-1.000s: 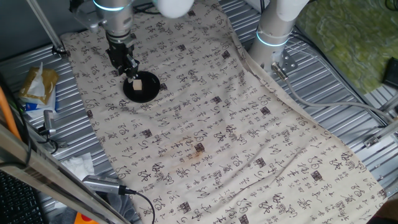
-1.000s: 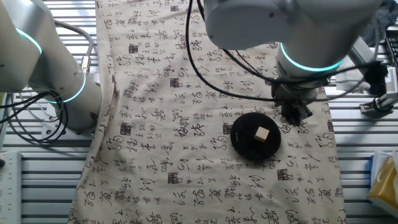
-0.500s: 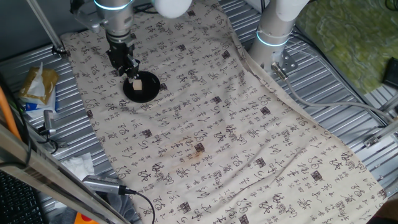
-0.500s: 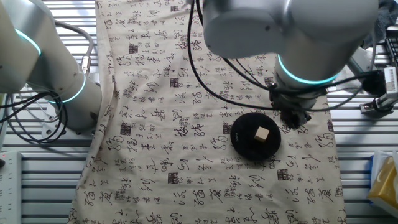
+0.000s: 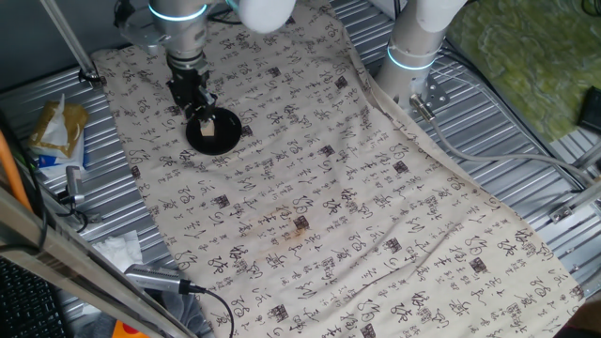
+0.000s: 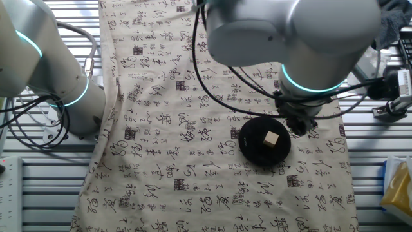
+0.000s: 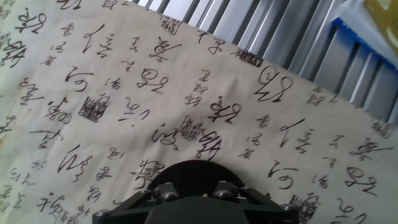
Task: Remove the object from the scale
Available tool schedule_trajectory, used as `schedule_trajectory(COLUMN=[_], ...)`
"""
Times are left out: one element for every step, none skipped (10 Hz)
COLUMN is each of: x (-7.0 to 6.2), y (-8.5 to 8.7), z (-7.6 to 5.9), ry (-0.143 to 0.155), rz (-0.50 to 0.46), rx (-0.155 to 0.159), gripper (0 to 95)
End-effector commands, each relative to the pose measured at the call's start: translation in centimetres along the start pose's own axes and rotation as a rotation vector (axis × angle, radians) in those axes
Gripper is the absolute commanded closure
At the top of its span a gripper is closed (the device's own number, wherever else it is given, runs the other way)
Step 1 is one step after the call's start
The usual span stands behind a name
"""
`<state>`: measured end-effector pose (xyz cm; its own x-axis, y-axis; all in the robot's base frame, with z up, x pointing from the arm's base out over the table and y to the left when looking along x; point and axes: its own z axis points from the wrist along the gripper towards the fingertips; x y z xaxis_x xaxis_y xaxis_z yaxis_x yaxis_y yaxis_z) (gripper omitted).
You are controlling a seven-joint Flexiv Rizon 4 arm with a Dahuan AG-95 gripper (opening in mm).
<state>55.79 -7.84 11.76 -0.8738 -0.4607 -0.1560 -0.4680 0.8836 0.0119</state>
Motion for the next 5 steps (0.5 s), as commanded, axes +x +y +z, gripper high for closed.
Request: schedule_trajectory(x=[0.4, 0.8, 1.0, 1.2, 1.4], y=[0.4, 0.6, 0.7, 0.9, 1.0], z=[0.2, 0.3, 0.3, 0.4, 0.4], ry=[-0.001, 0.001, 0.002, 0.006, 0.01], rz=[-0.004, -0.009, -0.012, -0.014, -0.02], rx=[0.002, 0.003, 0.006, 0.009, 0.011], gripper=[57.0, 57.0, 57.0, 57.0, 57.0])
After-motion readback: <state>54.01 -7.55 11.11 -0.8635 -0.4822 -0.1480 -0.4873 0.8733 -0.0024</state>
